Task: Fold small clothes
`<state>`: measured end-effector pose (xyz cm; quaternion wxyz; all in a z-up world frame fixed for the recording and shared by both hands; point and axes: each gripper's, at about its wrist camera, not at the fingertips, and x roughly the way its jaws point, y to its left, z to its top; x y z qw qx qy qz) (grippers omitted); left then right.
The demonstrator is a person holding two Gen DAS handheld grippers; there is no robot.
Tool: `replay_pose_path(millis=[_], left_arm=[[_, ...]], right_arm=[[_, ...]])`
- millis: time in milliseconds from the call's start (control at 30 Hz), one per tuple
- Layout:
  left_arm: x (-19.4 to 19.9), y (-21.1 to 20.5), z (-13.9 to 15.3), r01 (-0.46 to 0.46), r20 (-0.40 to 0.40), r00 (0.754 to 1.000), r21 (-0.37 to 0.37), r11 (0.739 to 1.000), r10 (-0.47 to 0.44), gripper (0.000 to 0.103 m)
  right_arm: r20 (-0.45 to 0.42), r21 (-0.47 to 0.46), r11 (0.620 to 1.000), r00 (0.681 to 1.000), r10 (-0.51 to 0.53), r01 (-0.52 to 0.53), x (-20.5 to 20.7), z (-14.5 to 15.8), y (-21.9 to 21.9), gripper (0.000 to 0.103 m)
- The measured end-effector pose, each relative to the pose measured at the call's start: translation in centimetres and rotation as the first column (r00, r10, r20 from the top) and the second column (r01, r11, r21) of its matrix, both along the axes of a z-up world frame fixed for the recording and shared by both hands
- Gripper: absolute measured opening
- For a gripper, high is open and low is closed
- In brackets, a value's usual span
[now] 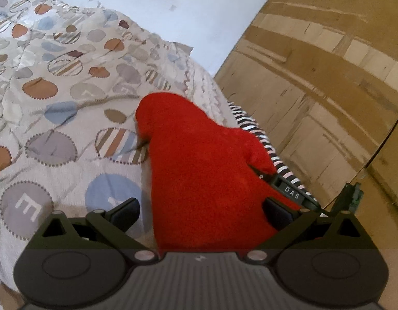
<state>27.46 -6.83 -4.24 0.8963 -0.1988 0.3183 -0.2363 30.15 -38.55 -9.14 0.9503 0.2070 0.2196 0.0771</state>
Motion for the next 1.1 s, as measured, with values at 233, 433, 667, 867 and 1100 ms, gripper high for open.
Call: replay_pose_path(millis=[233,433,667,867,1100], left_arm=[[2.3,-0.8,0.4,0.097,-0.018,0.995,0.078,0.992,-0.096,0.103],[2.4,-0.8,-0.6,0.094,-0.036,0.995,0.059,0.994,-0.092,0.103],[2.5,-0.7,-0.8,0.09,-0.051,0.995,0.044,0.995,-0.088,0.103],[2.6,-0.6,-1.0,0.085,-0.062,0.995,0.03,0.996,-0.083,0.103],[2.8,-0.5,-0.9,0.094,-0.066,0.994,0.027,0.995,-0.092,0.103]], right_arm=[[-0.038,0.0,1.0,0.999,0.008,-0.008,1.0,0.6,0.1,0.098],[-0.003,0.012,1.0,1.0,0.015,-0.015,0.8,-0.1,-0.2,0.098],[0.009,0.015,1.0,1.0,0.017,-0.017,0.6,-0.3,-0.3,0.098],[0.01,0.016,1.0,1.0,0.017,-0.017,0.5,-0.4,-0.3,0.098],[-0.025,0.014,1.0,0.999,0.026,-0.026,0.8,0.0,-0.4,0.098]])
